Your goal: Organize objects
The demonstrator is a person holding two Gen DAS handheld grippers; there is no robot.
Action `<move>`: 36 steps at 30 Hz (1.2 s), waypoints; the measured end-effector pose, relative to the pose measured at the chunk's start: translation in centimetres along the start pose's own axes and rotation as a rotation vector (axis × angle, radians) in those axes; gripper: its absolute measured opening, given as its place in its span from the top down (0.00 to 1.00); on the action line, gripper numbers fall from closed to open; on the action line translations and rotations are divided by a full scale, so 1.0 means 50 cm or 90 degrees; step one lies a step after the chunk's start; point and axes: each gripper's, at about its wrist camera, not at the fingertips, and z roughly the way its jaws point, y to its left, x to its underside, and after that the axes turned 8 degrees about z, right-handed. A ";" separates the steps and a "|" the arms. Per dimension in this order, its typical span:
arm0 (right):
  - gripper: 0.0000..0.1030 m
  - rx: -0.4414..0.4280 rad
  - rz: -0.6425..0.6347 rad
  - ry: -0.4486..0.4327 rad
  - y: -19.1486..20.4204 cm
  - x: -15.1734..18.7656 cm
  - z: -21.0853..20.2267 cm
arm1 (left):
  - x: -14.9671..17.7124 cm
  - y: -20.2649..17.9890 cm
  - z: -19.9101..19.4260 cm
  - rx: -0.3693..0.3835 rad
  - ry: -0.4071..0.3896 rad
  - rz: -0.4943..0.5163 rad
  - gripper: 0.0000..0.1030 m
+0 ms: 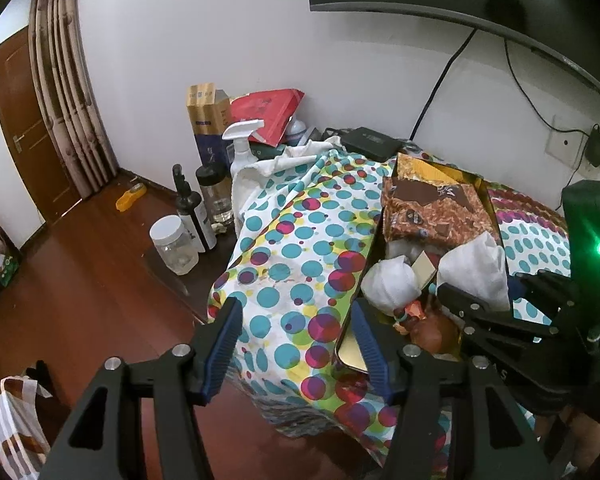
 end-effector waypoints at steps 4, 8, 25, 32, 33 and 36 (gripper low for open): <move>0.53 0.010 -0.001 0.006 0.005 0.000 0.003 | 0.002 0.001 -0.004 0.001 0.004 -0.002 0.36; 0.43 0.011 0.007 0.002 0.009 0.000 -0.004 | 0.002 0.001 -0.008 0.013 0.009 -0.005 0.36; 0.00 0.093 -0.056 -0.030 0.008 0.040 -0.181 | -0.012 0.000 -0.044 0.062 0.021 -0.024 0.22; 0.00 0.099 -0.013 0.002 -0.057 0.121 -0.254 | -0.018 -0.072 -0.057 0.070 0.020 0.019 0.22; 0.00 0.100 -0.006 0.011 -0.062 0.128 -0.257 | -0.020 -0.085 -0.058 0.067 0.023 0.027 0.22; 0.00 0.096 0.011 0.037 -0.074 0.144 -0.262 | -0.026 -0.120 -0.063 0.067 0.022 0.048 0.22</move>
